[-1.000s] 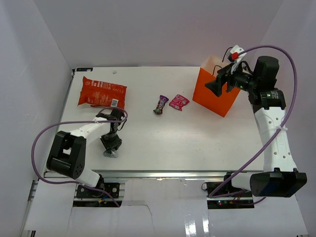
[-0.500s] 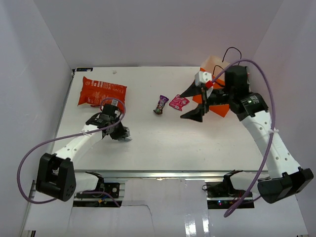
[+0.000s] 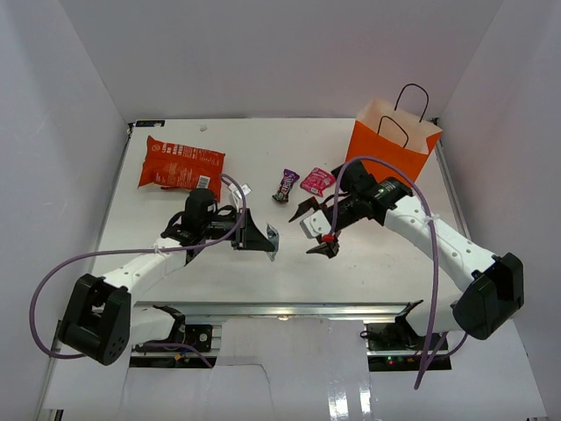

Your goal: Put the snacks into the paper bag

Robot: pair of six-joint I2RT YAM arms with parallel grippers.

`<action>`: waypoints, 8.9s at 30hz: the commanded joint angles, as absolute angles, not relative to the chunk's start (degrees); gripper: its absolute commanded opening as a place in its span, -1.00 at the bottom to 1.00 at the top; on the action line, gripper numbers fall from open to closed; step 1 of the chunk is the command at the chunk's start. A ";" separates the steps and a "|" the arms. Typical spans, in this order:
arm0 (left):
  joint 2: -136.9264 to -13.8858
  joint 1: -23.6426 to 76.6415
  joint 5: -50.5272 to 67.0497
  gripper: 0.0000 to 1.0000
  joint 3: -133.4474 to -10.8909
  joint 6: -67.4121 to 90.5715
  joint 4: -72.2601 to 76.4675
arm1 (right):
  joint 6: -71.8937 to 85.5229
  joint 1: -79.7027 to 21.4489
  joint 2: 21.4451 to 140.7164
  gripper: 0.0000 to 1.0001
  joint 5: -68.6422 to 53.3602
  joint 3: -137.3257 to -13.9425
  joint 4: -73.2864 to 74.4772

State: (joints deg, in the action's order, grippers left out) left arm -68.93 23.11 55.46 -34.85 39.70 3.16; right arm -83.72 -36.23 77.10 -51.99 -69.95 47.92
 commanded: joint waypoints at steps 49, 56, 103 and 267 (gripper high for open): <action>-62.49 23.99 35.34 0.96 -56.78 27.59 -19.25 | -31.08 -18.92 76.38 -0.85 -43.27 -91.12 23.31; -61.97 23.91 30.07 0.96 -54.49 29.79 -17.93 | -5.11 -1.69 77.78 -0.85 -24.97 -99.14 14.41; -128.05 29.35 1.41 0.40 -100.81 8.17 -17.49 | -48.78 16.26 60.73 0.74 -58.53 -69.52 48.16; -40.34 30.41 -2.55 0.96 -37.71 42.63 -31.12 | -2.02 -24.96 131.23 0.61 -0.52 -101.26 28.39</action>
